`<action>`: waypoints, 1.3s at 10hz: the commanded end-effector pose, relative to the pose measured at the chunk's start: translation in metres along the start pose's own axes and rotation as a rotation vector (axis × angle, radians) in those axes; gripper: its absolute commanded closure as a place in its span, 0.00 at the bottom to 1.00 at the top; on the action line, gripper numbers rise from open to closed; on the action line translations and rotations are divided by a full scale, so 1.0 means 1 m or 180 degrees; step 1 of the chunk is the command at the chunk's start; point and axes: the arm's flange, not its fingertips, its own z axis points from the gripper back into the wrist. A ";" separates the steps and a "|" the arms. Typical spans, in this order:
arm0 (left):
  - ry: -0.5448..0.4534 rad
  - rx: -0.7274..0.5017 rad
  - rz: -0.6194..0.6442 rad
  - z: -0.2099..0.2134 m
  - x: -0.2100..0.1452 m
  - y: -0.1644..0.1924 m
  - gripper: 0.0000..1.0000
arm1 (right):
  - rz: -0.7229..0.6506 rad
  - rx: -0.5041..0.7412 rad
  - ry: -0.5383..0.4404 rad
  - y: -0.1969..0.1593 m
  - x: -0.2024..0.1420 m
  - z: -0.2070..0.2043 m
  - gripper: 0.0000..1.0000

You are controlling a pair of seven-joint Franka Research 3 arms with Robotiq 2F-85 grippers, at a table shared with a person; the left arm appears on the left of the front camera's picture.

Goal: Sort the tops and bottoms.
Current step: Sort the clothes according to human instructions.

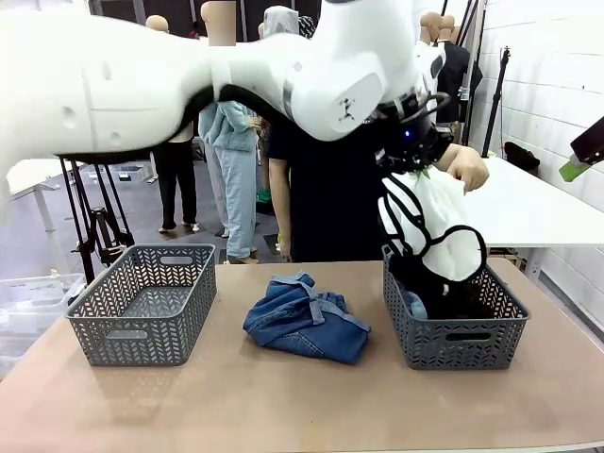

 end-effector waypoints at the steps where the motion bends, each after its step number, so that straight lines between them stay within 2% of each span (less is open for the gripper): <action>1: 0.0221 -0.0037 -0.0063 -0.046 0.033 -0.021 1.00 | -0.0006 -0.0014 -0.0011 0.000 0.000 -0.002 0.00; 3: 0.0281 0.0342 -0.0095 -0.095 0.036 -0.022 1.00 | -0.0006 -0.0014 -0.0011 0.000 0.000 -0.002 0.00; 6: 0.0734 0.0122 0.0142 -0.151 0.025 -0.015 1.00 | -0.0006 -0.0014 -0.0011 0.000 0.000 -0.002 0.00; 9: 0.1077 -0.0193 0.0554 -0.180 0.013 0.002 1.00 | -0.0006 -0.0014 -0.0011 0.000 0.000 -0.002 0.00; 13: 0.1192 0.0262 0.0439 -0.229 -0.003 0.024 1.00 | -0.0006 -0.0014 -0.0011 0.000 0.000 -0.002 0.00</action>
